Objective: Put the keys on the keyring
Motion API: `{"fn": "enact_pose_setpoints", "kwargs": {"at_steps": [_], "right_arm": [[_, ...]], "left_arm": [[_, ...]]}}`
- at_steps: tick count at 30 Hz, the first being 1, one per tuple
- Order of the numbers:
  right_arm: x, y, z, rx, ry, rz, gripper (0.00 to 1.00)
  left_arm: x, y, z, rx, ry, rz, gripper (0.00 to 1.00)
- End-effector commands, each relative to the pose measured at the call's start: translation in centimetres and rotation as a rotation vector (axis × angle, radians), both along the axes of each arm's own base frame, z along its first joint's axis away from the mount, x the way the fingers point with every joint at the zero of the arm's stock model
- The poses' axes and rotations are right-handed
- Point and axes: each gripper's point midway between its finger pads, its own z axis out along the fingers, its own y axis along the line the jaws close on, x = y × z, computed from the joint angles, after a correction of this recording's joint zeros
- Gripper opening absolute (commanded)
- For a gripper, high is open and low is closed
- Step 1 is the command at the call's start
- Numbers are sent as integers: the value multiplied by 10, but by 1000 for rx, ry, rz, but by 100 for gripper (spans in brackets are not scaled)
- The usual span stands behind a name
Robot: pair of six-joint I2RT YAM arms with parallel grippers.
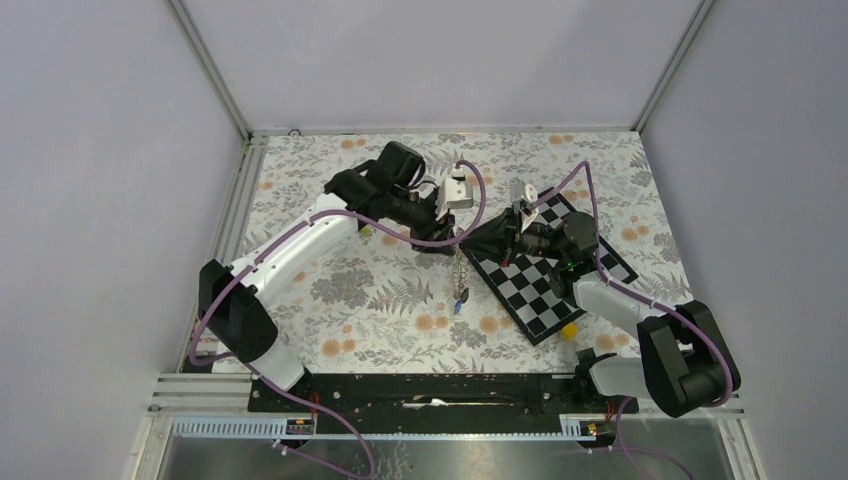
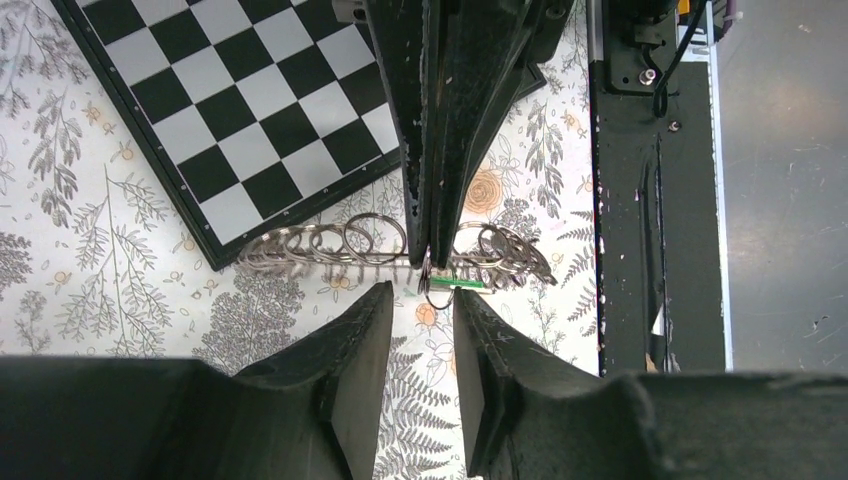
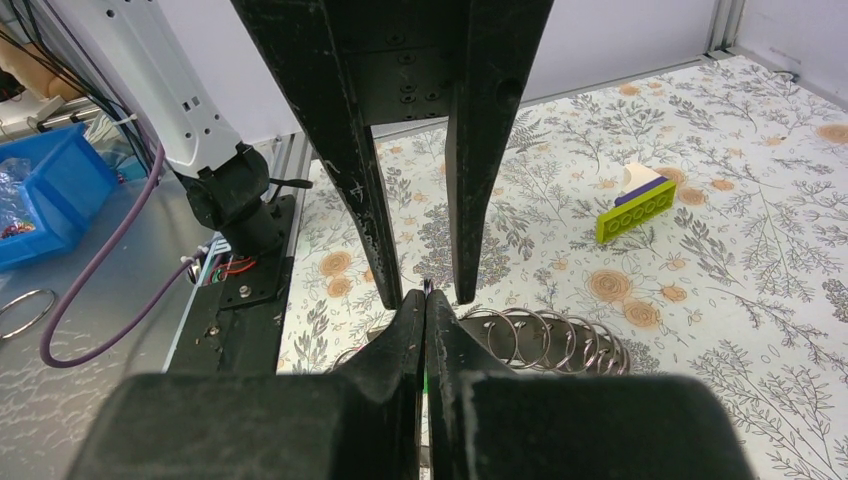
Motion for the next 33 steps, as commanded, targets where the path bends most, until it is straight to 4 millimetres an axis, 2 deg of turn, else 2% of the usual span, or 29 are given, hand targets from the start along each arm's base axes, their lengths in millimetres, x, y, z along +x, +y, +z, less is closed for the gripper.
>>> {"fn": "enact_pose_setpoints", "kwargs": {"at_steps": [1, 10, 18, 26, 33], "right_arm": [[0, 0, 32, 42, -141, 5, 0], [-1, 0, 33, 43, -142, 6, 0], [-1, 0, 32, 43, -143, 6, 0], [-1, -1, 33, 44, -143, 4, 0], [-1, -1, 33, 43, -144, 4, 0]], "left_arm": [[-2, -11, 33, -91, -38, -39, 34], [-2, -15, 30, -93, -7, -46, 23], [-2, -12, 18, -68, 3, -40, 23], [-1, -12, 12, -56, 9, -40, 27], [-2, -12, 7, -51, 20, -43, 21]]}}
